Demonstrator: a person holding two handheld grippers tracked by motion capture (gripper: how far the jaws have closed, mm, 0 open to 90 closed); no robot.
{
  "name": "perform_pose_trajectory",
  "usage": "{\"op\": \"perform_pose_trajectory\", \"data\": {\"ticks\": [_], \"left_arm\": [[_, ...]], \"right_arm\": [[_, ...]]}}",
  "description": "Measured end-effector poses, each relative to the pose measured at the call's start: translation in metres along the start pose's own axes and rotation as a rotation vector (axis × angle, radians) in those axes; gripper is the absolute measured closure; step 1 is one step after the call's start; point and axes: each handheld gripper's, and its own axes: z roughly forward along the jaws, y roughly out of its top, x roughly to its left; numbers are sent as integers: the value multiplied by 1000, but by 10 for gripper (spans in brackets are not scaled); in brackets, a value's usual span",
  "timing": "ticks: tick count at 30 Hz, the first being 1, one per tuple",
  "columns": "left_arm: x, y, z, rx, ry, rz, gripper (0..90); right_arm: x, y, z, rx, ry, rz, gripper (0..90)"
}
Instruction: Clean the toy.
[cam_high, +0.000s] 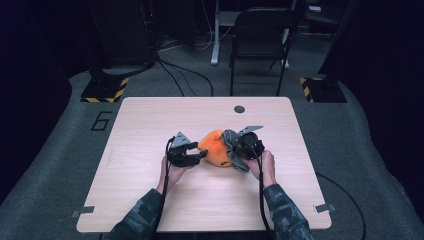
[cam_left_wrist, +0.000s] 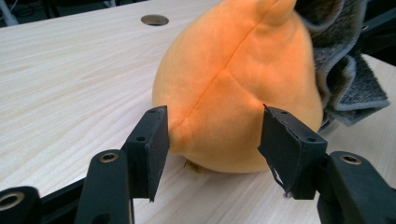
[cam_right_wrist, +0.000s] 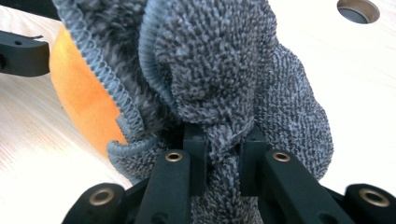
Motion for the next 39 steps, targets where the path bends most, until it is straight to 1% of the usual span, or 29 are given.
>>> {"op": "perform_pose_trajectory", "data": {"ticks": [1,3,4,5,7,8,9,11,12,13,14,15,17,18,19,20,21,22,23,26,31,32,33,34,36,37,39], "left_arm": [[2,0,0,7,-2,5,404],[5,-2,2,18,2,-4,396],[8,-2,3,30,-10,-2,393],[9,-3,4,23,-12,-15,392],[10,-4,6,14,-36,-35,396],[11,-3,7,19,-44,-9,408],[9,-4,9,7,-47,-27,432],[8,-3,10,20,-45,-6,522],[6,-4,11,11,-38,-7,587],[6,-3,10,12,-32,6,657],[5,-3,10,8,-26,3,714],[5,-3,9,8,-28,5,750],[3,-3,8,-4,-14,19,794],[1,-2,7,-11,-8,27,809],[-1,-1,6,-13,-6,41,819],[-2,0,5,-14,-9,44,831],[-4,2,4,-18,-4,55,836],[-7,4,3,-24,-5,52,839],[-9,6,1,-28,-10,63,842],[-14,12,-4,-54,-4,87,848],[-20,22,-10,-84,-14,107,857],[-21,23,-11,-91,-17,110,859],[-23,26,-11,-94,-19,117,861],[-25,28,-12,-102,-20,115,862],[-30,33,-13,-130,-25,119,871],[-33,37,-13,-131,-22,126,872],[-39,41,-13,-144,-27,140,872]], "right_arm": [[0,-1,0,4,-4,3,784],[-2,-1,0,14,-10,-3,784],[-1,-2,1,11,-21,-1,784],[-1,-2,2,9,-20,3,784],[-1,-2,2,8,-22,-1,784],[-1,-2,2,9,-22,-2,784],[-2,-2,2,14,-18,0,783],[-3,-2,2,12,-22,6,783],[-4,-2,1,17,-17,-1,782],[-4,-2,1,9,-24,0,782],[-5,-1,-1,14,-29,5,781],[-5,-1,-1,10,-27,5,781],[-6,0,-4,5,-29,10,781],[-7,0,-5,3,-33,2,782],[-6,1,-8,-2,-43,10,783],[-8,2,-11,-5,-45,7,785],[-8,2,-13,-4,-53,14,787],[-10,3,-16,-6,-52,15,788],[-13,3,-18,-10,-47,16,788],[-19,3,-26,-27,-46,43,788],[-24,8,-44,-80,-46,76,788],[-25,9,-50,-98,-37,62,788],[-23,11,-55,-109,-35,81,787],[-22,13,-60,-119,-30,67,788],[-16,16,-69,-144,-17,62,787],[-12,18,-73,-153,-12,61,787],[-5,22,-80,-183,1,40,787]]}}
